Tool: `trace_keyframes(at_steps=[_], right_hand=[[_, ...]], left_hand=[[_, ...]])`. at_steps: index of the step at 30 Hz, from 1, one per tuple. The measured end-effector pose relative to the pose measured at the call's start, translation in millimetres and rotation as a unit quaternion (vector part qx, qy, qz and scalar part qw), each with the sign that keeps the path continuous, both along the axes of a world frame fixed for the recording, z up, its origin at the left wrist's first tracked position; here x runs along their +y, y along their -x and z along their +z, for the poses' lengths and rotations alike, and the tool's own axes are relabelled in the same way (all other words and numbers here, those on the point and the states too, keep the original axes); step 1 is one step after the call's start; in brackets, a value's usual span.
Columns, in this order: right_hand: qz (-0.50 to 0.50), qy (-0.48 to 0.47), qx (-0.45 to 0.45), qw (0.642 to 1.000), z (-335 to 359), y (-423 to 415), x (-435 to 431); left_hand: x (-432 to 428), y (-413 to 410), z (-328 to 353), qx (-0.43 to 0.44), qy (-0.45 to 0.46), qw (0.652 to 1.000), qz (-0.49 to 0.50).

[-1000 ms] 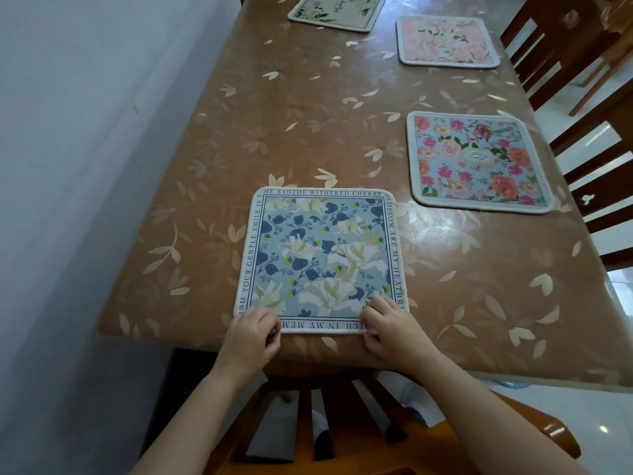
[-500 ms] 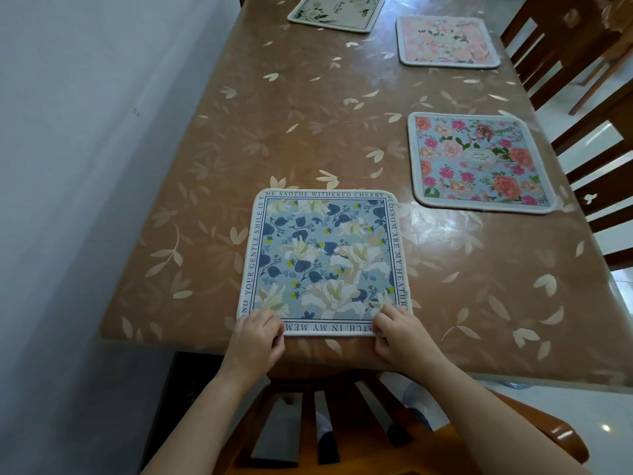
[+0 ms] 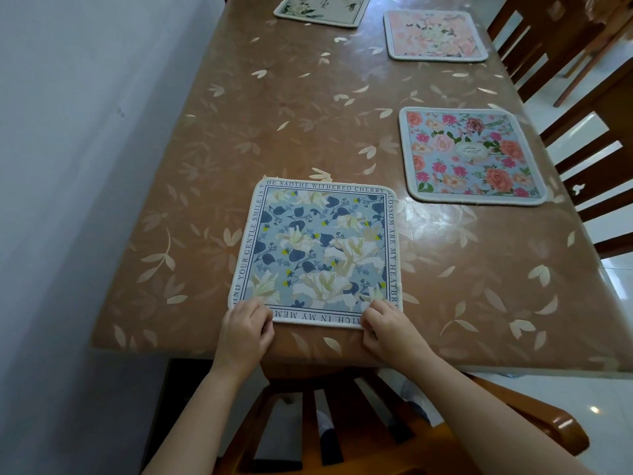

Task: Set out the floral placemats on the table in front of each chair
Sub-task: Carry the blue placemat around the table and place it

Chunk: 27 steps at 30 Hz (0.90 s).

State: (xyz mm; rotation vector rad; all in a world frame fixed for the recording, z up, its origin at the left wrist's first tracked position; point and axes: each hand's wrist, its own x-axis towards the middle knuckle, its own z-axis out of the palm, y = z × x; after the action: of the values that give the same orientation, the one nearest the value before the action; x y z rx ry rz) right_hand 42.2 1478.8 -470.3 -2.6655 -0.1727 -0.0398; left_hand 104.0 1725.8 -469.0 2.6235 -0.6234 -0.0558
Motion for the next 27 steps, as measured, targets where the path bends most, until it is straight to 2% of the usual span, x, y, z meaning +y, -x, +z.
trace_keyframes(at_steps=[9, 19, 27], right_hand=[[-0.018, 0.044, -0.004, 0.999, 6, 6, -3], [0.04, 0.111, -0.046, 0.992, 9, 4, 2], [0.054, 0.095, -0.051, 0.993, 9, 2, -1]], left_hand=[[4, 1, -1, 0.013, -0.028, 0.999, 0.02], [4, -1, 3, 0.006, -0.037, 0.999, 0.032], [11, 4, -4, 0.003, -0.017, 0.999, 0.029]])
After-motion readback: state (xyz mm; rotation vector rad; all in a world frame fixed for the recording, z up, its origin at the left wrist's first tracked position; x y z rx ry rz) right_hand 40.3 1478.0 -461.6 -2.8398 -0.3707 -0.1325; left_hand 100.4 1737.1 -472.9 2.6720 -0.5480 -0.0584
